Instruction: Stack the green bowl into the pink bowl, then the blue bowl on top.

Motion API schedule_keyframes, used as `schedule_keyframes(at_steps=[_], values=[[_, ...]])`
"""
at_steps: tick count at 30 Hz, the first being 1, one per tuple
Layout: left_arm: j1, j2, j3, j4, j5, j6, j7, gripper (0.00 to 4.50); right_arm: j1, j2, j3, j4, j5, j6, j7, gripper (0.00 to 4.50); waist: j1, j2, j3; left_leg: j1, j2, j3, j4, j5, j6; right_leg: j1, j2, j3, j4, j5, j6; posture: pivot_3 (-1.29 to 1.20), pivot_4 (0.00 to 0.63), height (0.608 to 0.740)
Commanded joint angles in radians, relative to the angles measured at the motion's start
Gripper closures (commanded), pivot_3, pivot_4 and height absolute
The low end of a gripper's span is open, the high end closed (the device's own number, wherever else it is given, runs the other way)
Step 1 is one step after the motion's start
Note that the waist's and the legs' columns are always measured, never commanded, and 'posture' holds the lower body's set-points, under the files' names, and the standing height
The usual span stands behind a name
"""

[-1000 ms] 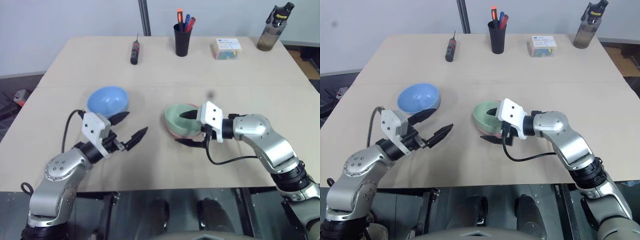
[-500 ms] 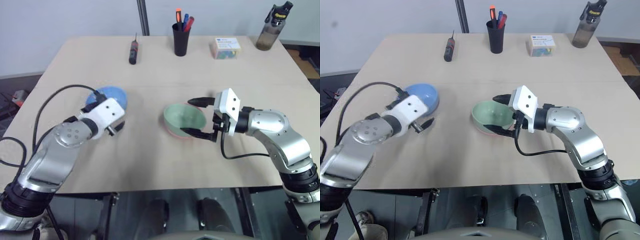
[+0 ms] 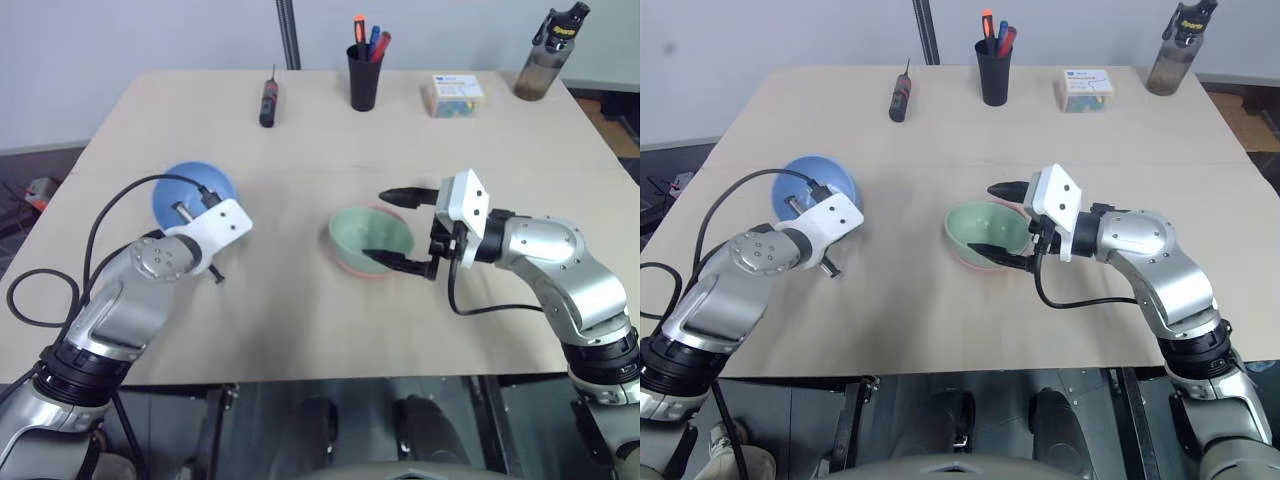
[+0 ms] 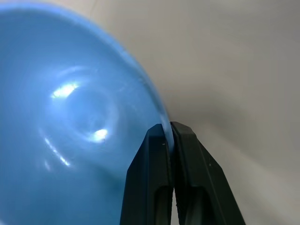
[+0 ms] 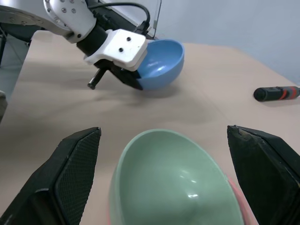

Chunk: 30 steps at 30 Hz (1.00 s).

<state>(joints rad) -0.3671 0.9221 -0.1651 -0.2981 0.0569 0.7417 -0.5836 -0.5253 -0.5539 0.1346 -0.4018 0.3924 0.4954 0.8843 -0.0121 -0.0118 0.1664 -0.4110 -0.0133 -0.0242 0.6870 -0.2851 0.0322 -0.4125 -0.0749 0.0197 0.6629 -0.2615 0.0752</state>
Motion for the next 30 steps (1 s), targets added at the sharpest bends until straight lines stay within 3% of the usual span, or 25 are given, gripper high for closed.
schedule_keyframes(at_steps=[1,5,9,18,22,29,30], values=[[-0.054,-0.030,0.087,-0.144,-0.122,-0.081,-0.105,4.47,0.026,-0.036,-0.082,-0.030,0.009,-0.026,-0.013,0.00,0.006,0.000,0.000,-0.003,0.000,-0.002,0.002,0.000,0.000,-0.001,-0.001,-0.002,0.000,0.000,0.000,0.00,0.150,0.740],[-0.131,-0.072,0.112,-0.191,-0.262,-0.217,-0.249,4.47,0.144,-0.108,-0.206,-0.060,0.066,-0.015,0.019,0.00,0.020,0.000,0.000,-0.005,-0.002,-0.003,0.002,0.000,0.000,-0.001,-0.003,-0.004,-0.001,0.000,0.000,0.00,0.150,0.740],[-0.244,-0.126,0.095,-0.120,-0.354,-0.285,-0.362,4.47,0.300,-0.171,-0.360,-0.114,0.186,0.031,0.052,0.00,0.025,0.000,0.000,-0.004,-0.002,-0.003,0.002,0.000,0.000,-0.001,-0.003,-0.004,-0.001,0.000,0.000,0.00,0.150,0.740],[-0.362,-0.188,-0.018,0.161,-0.328,-0.593,-0.630,4.47,0.498,-0.243,-0.571,-0.228,0.326,0.087,0.020,0.00,0.002,0.001,0.000,0.000,-0.001,-0.002,0.003,-0.001,0.002,0.003,0.001,-0.002,0.000,0.000,0.000,0.00,0.150,0.740],[-0.446,-0.253,-0.052,0.264,-0.391,-0.596,-0.758,3.37,0.554,-0.245,-0.613,-0.273,0.330,0.083,-0.012,0.00,0.006,0.000,0.000,-0.001,-0.002,-0.002,0.005,-0.001,0.002,0.003,0.001,-0.003,0.000,0.000,0.000,0.00,0.150,0.740],[-0.478,-0.300,-0.021,0.307,-0.364,-0.626,-0.740,0.57,0.599,-0.253,-0.629,-0.300,0.332,0.072,-0.032,0.00,-0.002,0.001,0.000,-0.002,-0.002,-0.003,0.008,-0.001,0.001,0.003,0.002,-0.003,0.001,0.000,0.000,0.00,0.150,0.740],[-0.477,-0.296,-0.001,0.306,-0.364,-0.616,-0.715,0.57,0.601,-0.255,-0.626,-0.300,0.333,0.070,-0.032,0.00,-0.002,0.001,0.000,-0.002,-0.001,-0.003,0.008,-0.001,0.002,0.003,0.002,-0.003,0.001,0.000,0.000,0.00,0.150,0.740]])
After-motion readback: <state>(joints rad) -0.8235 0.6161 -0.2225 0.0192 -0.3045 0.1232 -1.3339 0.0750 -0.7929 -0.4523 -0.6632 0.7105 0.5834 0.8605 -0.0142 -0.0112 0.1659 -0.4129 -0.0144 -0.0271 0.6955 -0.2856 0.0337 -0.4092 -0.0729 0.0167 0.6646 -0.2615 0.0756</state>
